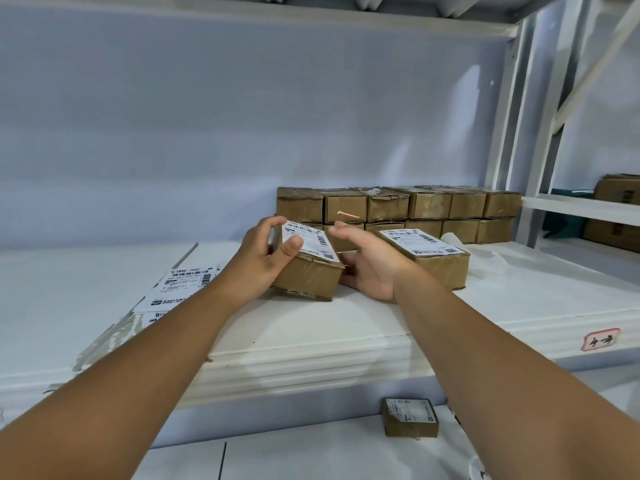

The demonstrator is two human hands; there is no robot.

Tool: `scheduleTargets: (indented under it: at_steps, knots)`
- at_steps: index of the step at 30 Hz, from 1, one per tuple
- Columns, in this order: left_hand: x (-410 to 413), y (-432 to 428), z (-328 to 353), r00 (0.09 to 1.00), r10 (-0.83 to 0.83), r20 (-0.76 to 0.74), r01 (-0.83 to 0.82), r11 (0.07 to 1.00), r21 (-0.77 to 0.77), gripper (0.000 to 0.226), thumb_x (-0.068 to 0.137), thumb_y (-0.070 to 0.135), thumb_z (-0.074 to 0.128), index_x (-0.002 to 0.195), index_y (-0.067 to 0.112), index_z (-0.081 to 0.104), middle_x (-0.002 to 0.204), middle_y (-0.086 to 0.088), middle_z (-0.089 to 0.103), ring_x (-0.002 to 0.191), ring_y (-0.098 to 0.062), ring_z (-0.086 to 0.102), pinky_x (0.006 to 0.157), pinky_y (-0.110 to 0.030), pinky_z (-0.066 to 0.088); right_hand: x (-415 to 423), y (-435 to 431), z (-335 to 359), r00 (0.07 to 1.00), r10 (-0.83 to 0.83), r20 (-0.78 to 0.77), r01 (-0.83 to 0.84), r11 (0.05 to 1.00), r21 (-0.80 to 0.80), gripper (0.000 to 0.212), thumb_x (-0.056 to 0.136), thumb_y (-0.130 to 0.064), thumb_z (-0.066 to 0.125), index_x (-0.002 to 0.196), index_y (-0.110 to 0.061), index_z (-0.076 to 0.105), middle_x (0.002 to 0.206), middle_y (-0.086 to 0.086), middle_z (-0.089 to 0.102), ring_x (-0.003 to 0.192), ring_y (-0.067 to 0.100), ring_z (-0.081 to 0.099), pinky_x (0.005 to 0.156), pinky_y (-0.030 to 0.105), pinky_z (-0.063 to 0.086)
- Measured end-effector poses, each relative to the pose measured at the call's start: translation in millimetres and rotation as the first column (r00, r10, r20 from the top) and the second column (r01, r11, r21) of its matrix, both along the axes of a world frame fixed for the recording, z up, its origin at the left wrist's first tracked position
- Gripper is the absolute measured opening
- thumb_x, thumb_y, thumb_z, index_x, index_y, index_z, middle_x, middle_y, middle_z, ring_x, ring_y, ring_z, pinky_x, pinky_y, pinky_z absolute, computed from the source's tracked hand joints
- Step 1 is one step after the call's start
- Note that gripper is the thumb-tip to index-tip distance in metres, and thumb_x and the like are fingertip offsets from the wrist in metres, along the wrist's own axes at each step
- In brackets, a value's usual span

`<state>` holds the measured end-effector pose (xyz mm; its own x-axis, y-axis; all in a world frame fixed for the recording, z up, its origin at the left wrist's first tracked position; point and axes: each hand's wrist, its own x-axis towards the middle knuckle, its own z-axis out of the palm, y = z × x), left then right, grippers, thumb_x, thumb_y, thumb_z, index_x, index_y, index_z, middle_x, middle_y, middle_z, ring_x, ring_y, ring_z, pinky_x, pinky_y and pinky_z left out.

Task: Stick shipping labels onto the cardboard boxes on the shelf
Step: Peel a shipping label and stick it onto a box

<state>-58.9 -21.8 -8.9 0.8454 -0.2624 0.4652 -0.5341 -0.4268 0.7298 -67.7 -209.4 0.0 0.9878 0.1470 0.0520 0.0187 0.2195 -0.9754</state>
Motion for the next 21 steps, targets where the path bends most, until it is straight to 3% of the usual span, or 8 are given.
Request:
scheduleTargets:
  at_steps: [4,7,10,14,16,18,21]
  knots:
    - [-4,-2,-1,1.0,-0.02,0.004,0.02,1.0,0.023,0.077,0.066,0.072,0.065,0.129,0.032,0.044,0.14,0.005,0.031,0.126,-0.013,0.042,0.108,-0.036,0.037,1,-2,0,0.999,0.053,0.01,-0.054,0.996,0.073,0.052,0.088,-0.029,0.062,0.138,-0.029,0.046,0.133,0.006,0.055,0.108,0.023,0.059,0.085,0.039,0.053]
    - [0,-3,-4,1.0,-0.009,0.025,0.009,1.0,0.028,0.075,0.067,0.046,0.076,0.132,0.031,0.043,0.141,0.006,0.03,0.126,-0.009,0.039,0.109,-0.029,0.034,-2,-2,1,0.994,0.1,0.047,-0.104,0.989,0.101,0.05,0.089,-0.017,0.06,0.136,-0.028,0.047,0.127,0.003,0.057,0.102,0.022,0.062,0.086,0.045,0.054]
    - [2,-3,-6,1.0,-0.019,0.003,0.019,0.999,0.036,0.069,0.074,0.041,0.074,0.134,0.032,0.041,0.142,0.006,0.034,0.122,-0.013,0.048,0.105,-0.032,0.04,-2,-2,1,0.995,0.058,0.081,-0.063,0.996,0.066,0.046,0.089,-0.015,0.061,0.133,-0.025,0.051,0.116,0.002,0.061,0.102,0.022,0.062,0.088,0.041,0.053]
    - [5,-2,-8,1.0,-0.01,0.019,0.008,0.994,0.112,0.062,0.076,0.046,0.071,0.131,0.037,0.043,0.139,0.007,0.042,0.118,-0.014,0.053,0.103,-0.034,0.042,5,1,-2,0.989,-0.074,0.128,0.088,0.99,-0.109,0.039,0.075,-0.044,0.072,0.113,-0.036,0.065,0.118,-0.004,0.064,0.114,0.02,0.058,0.102,0.043,0.045]
    - [5,-2,-8,0.999,0.006,0.044,-0.013,0.987,0.16,0.055,0.079,0.044,0.069,0.129,0.036,0.046,0.137,0.009,0.042,0.117,-0.012,0.053,0.099,-0.028,0.041,8,1,-4,0.972,-0.125,0.199,0.179,0.943,-0.28,0.045,0.071,-0.06,0.069,0.109,-0.036,0.067,0.124,-0.009,0.062,0.119,0.014,0.054,0.106,0.038,0.038]
    - [4,-3,-9,0.997,0.012,0.071,-0.028,0.975,0.22,0.046,0.082,0.041,0.067,0.123,0.036,0.049,0.134,0.01,0.043,0.114,-0.009,0.051,0.094,-0.022,0.038,10,1,-6,0.948,-0.159,0.277,0.276,0.845,-0.459,0.044,0.083,-0.058,0.059,0.12,-0.034,0.062,0.131,-0.011,0.055,0.123,0.01,0.047,0.103,0.03,0.033]
    - [4,-3,-10,0.996,0.005,0.093,-0.027,0.97,0.242,0.036,0.083,0.041,0.065,0.116,0.039,0.051,0.129,0.011,0.045,0.113,-0.01,0.051,0.098,-0.026,0.039,13,-2,-11,0.927,-0.196,0.32,0.355,0.731,-0.582,0.045,0.088,-0.055,0.055,0.127,-0.031,0.058,0.137,-0.007,0.051,0.127,0.015,0.045,0.105,0.032,0.036]
